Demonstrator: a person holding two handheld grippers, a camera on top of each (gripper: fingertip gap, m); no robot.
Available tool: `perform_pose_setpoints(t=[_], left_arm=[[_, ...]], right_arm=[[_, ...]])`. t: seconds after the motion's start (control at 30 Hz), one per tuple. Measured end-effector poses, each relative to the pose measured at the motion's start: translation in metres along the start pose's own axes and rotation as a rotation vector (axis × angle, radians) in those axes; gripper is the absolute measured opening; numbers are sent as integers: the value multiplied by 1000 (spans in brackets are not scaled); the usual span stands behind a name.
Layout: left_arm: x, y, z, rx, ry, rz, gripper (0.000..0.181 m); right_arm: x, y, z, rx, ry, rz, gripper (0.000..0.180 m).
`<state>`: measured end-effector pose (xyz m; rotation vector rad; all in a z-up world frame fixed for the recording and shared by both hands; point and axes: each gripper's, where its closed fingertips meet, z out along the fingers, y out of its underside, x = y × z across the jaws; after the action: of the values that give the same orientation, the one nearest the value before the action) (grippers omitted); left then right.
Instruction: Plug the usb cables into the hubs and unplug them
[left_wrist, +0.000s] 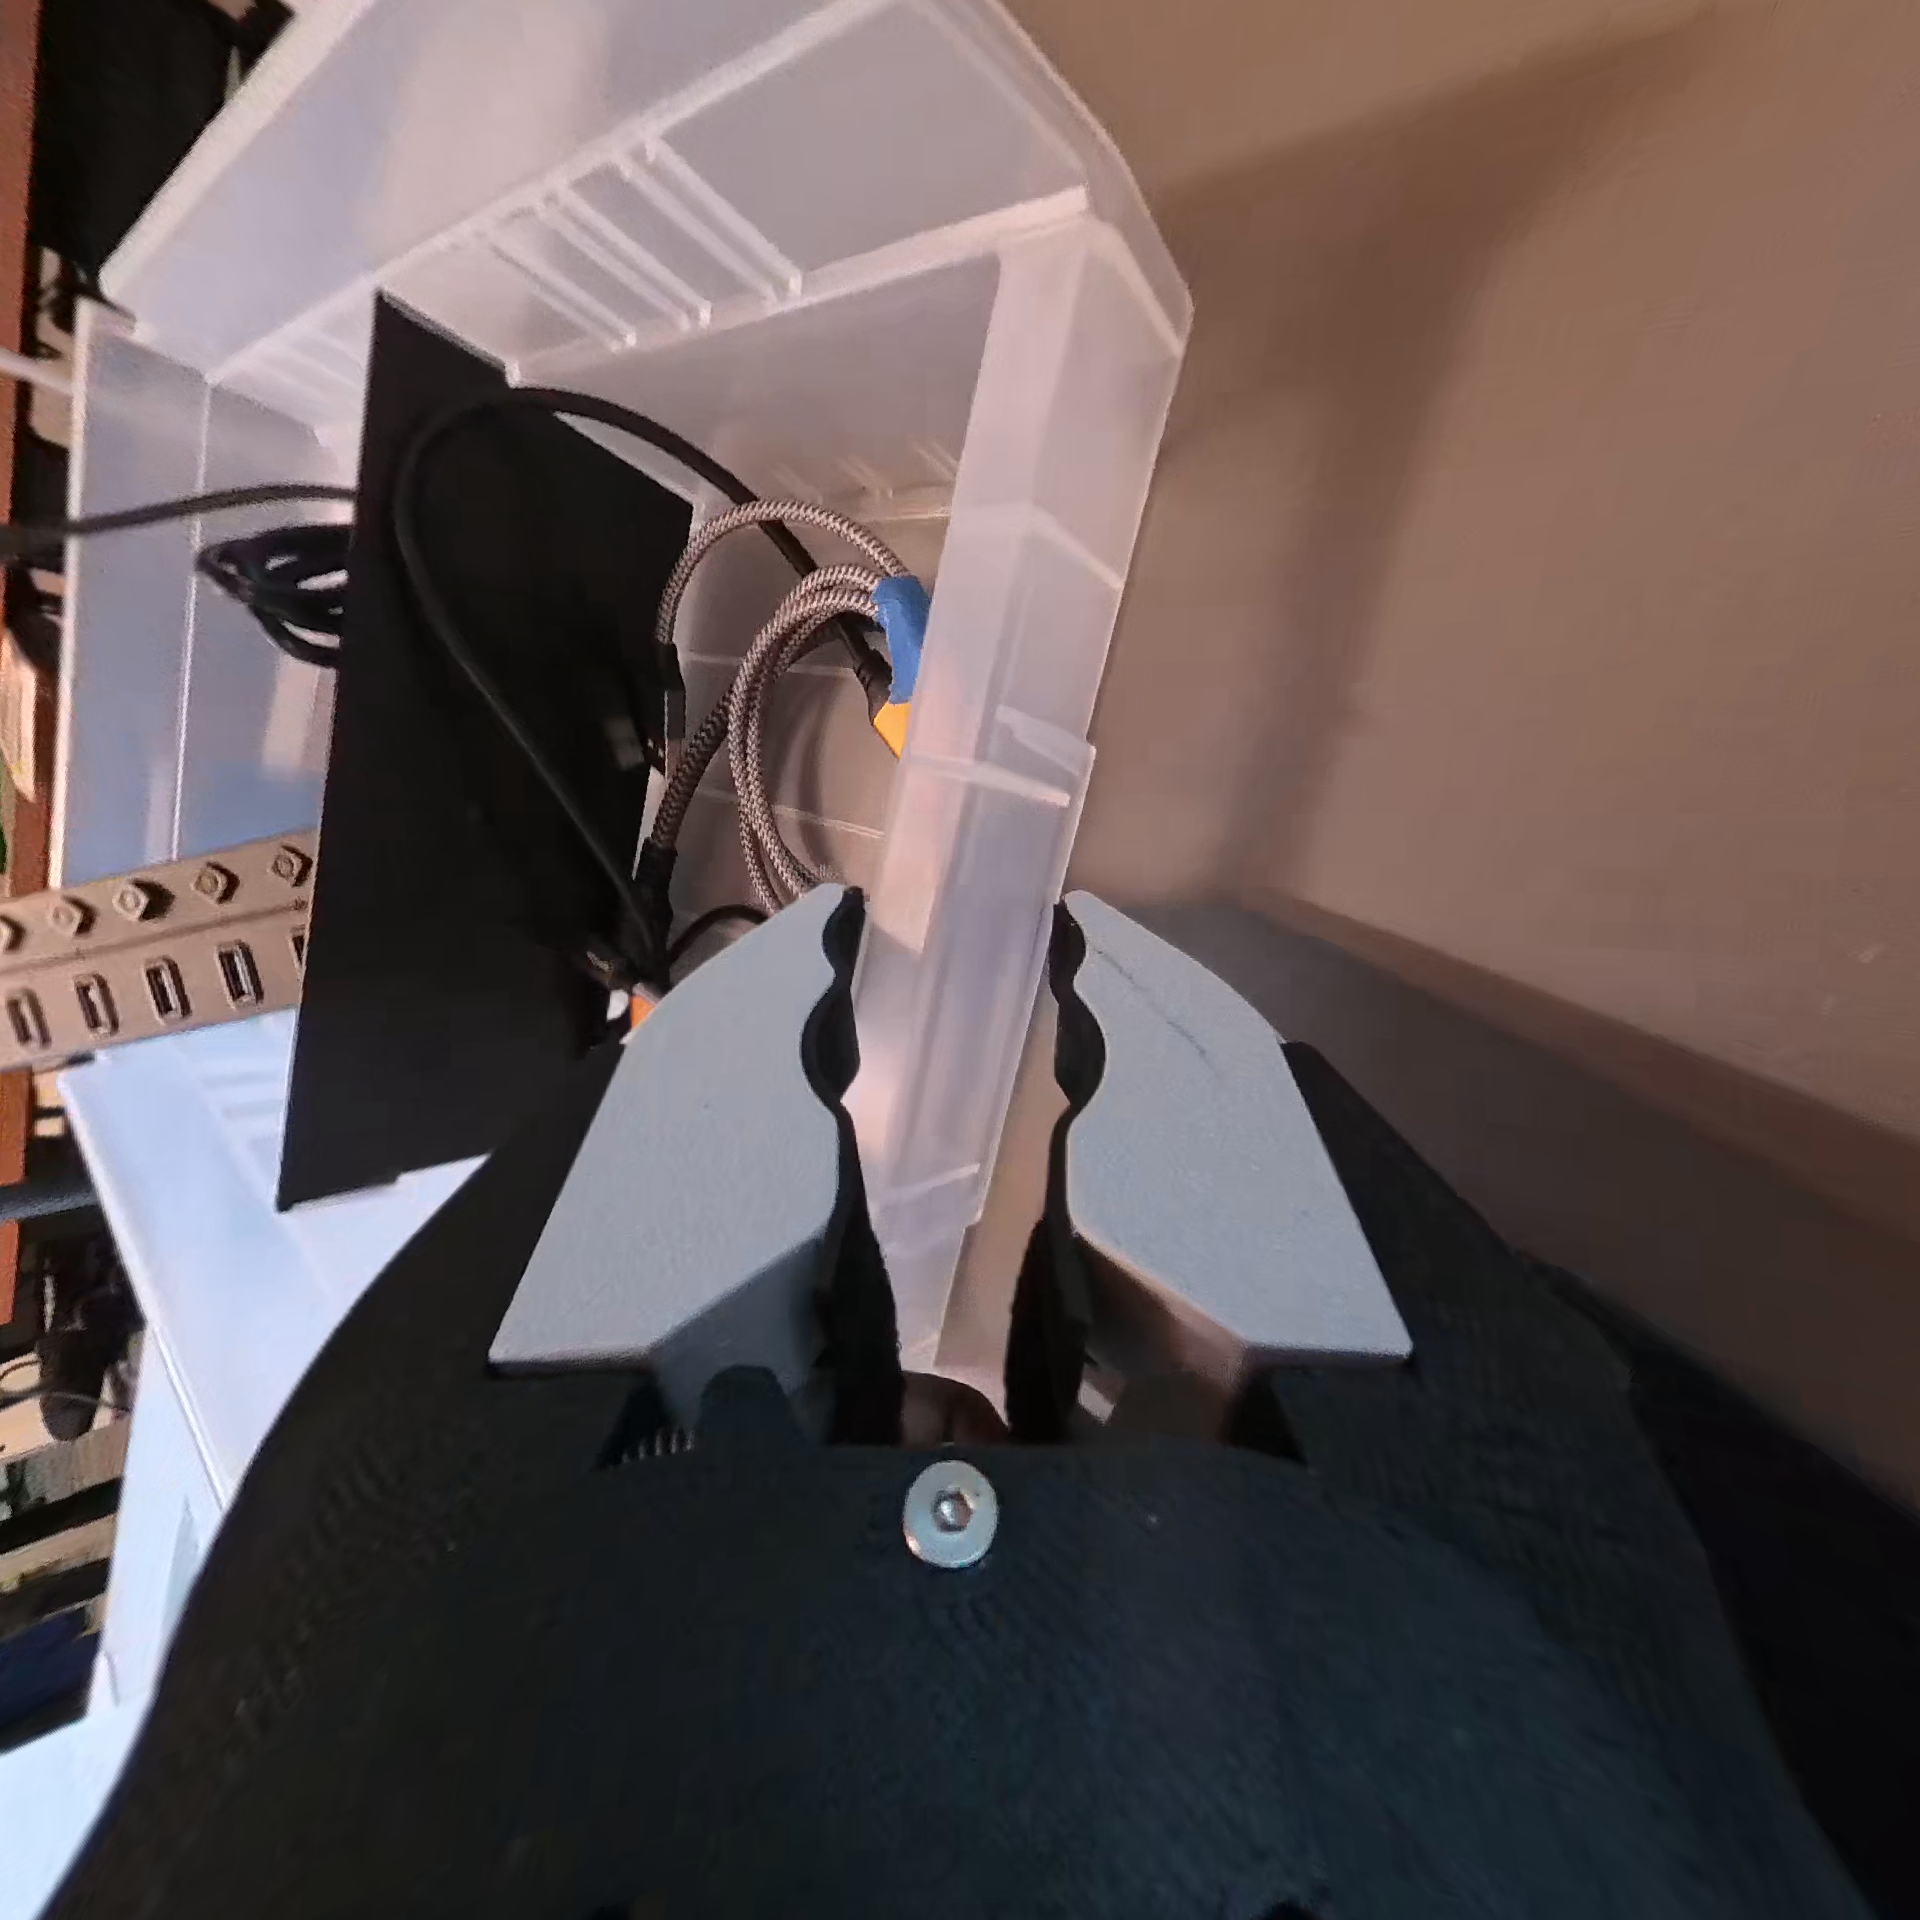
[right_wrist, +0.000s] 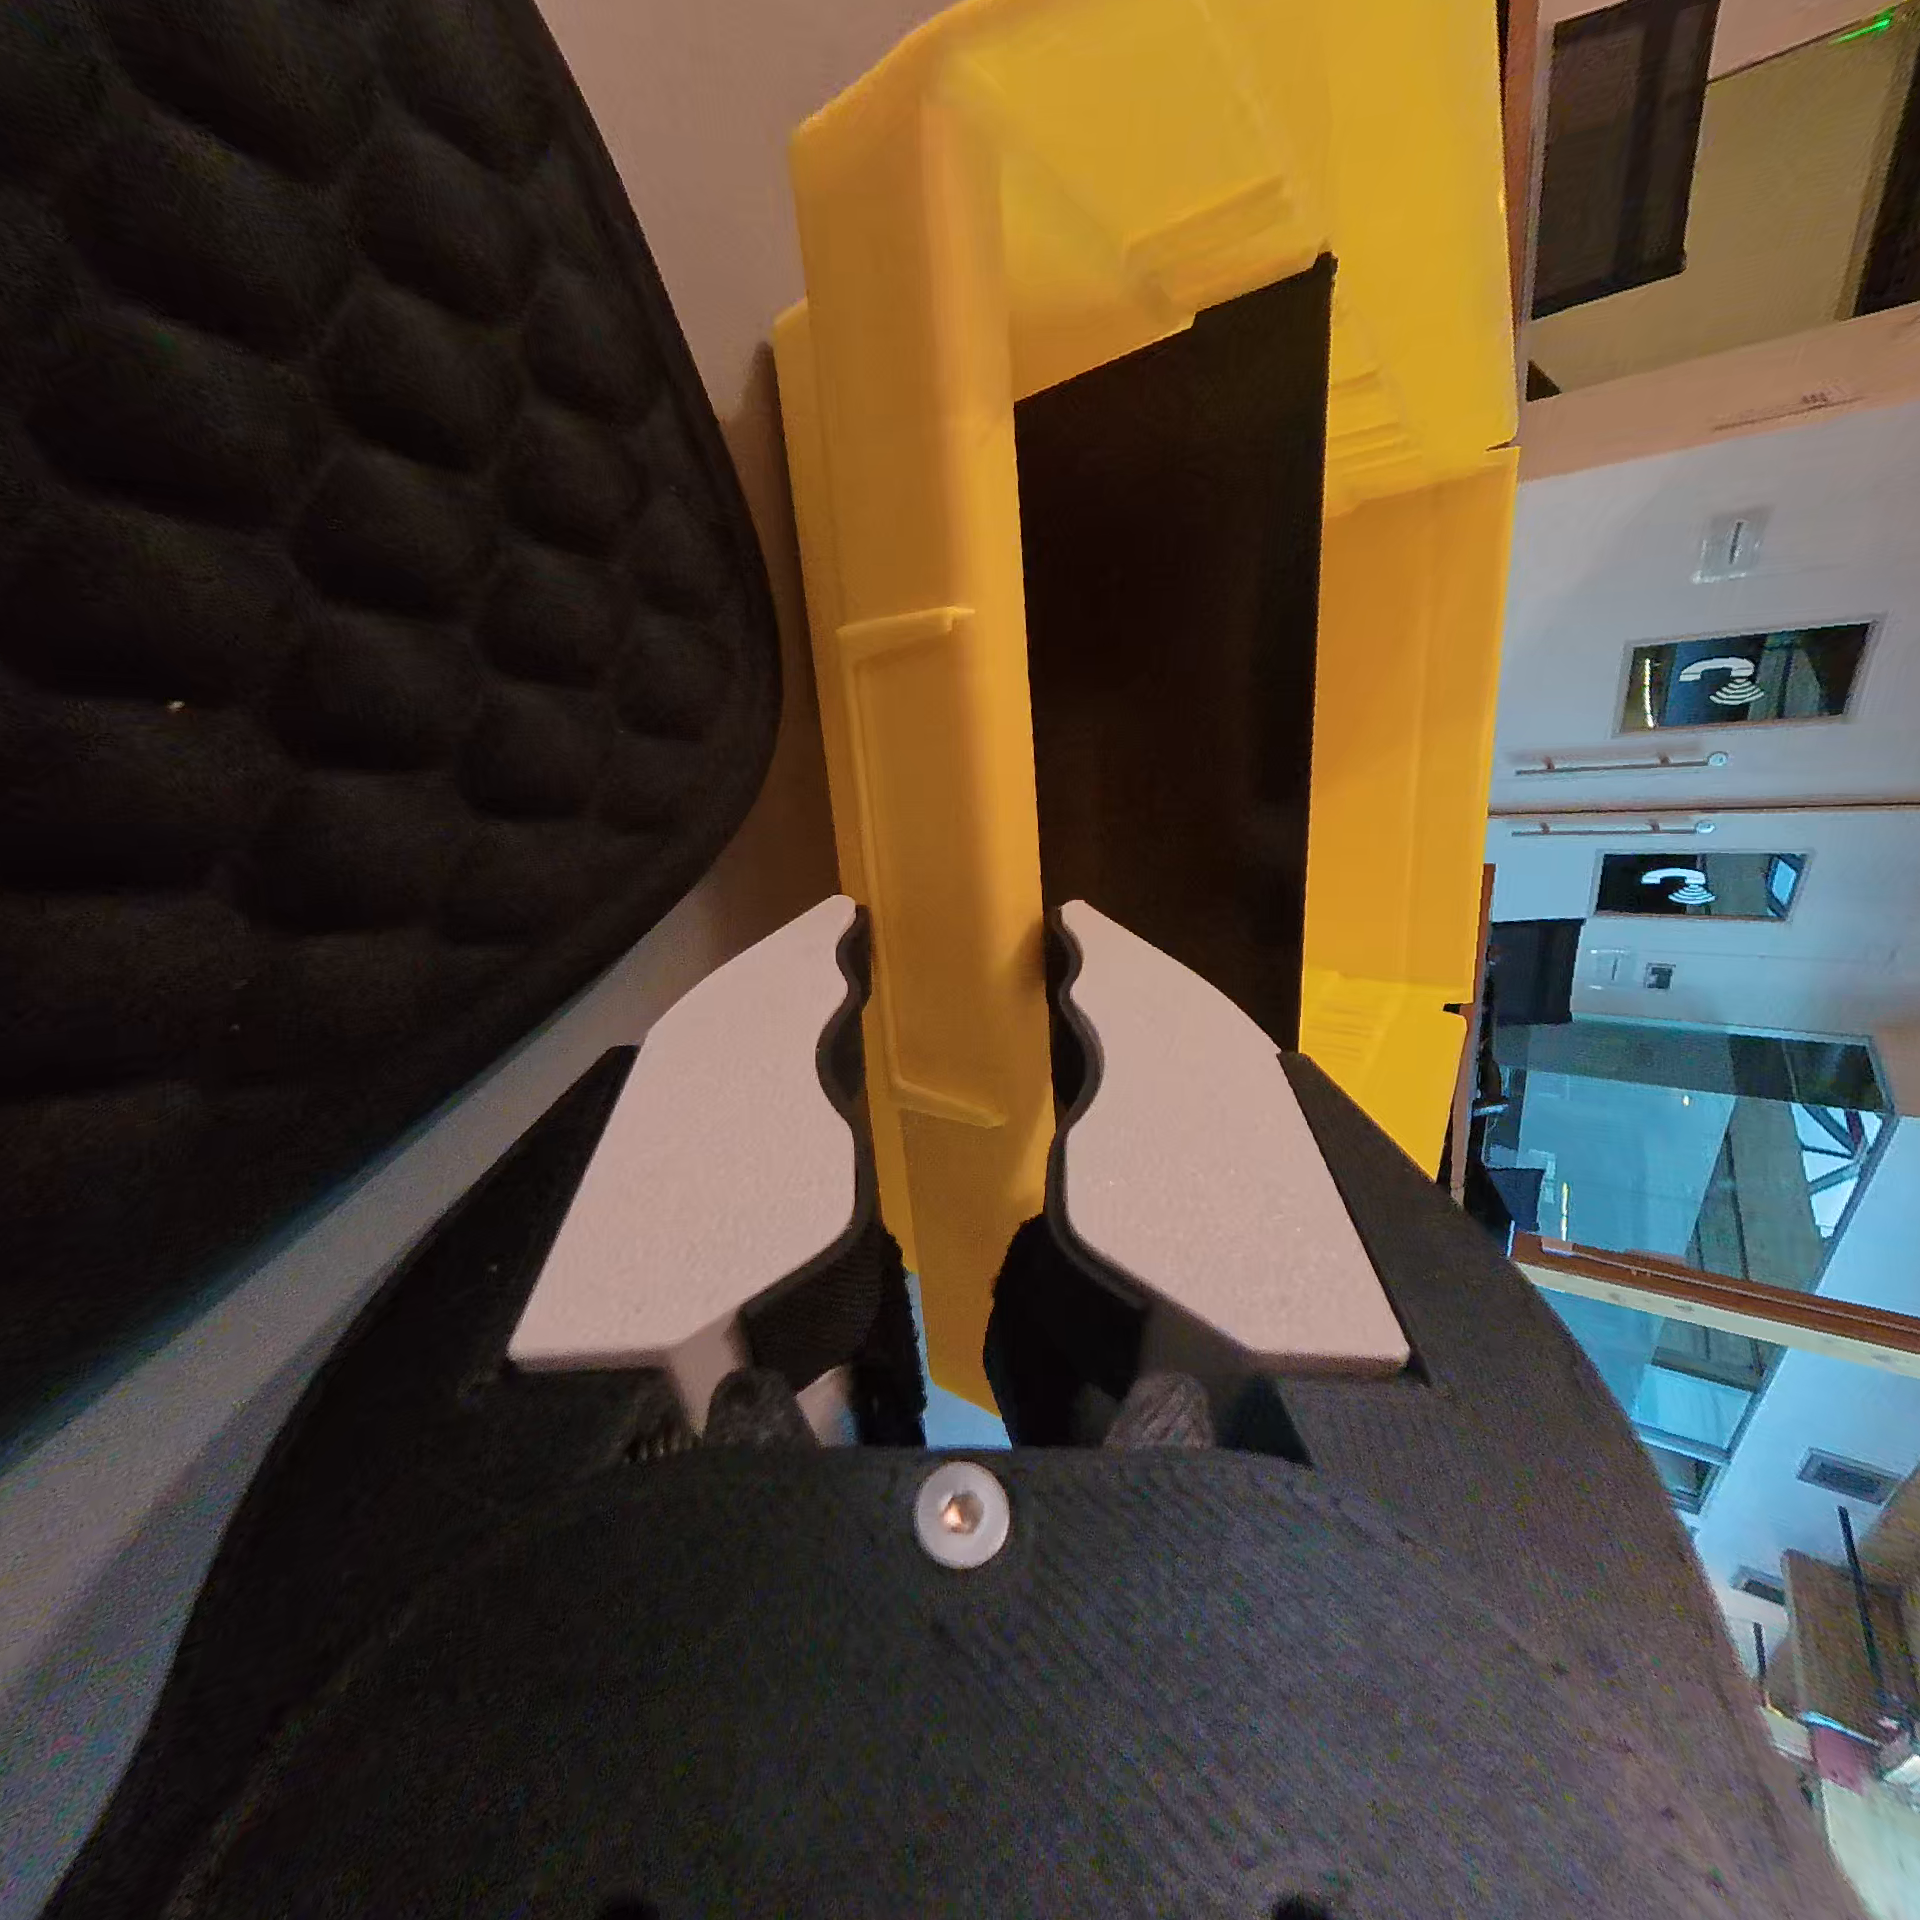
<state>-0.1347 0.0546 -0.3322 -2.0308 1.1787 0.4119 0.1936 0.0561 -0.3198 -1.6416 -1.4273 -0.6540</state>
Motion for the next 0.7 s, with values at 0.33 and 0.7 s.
perform_pose_setpoints(t=[0.33, 0.7], left_arm=[[-33, 77, -25, -7, -8, -46, 38], [-45, 174, -79, -109, -35, -40, 39]], right_arm=[[0, 0, 0, 24, 7, -3, 32], [4, 34, -11, 27, 22, -8, 33]])
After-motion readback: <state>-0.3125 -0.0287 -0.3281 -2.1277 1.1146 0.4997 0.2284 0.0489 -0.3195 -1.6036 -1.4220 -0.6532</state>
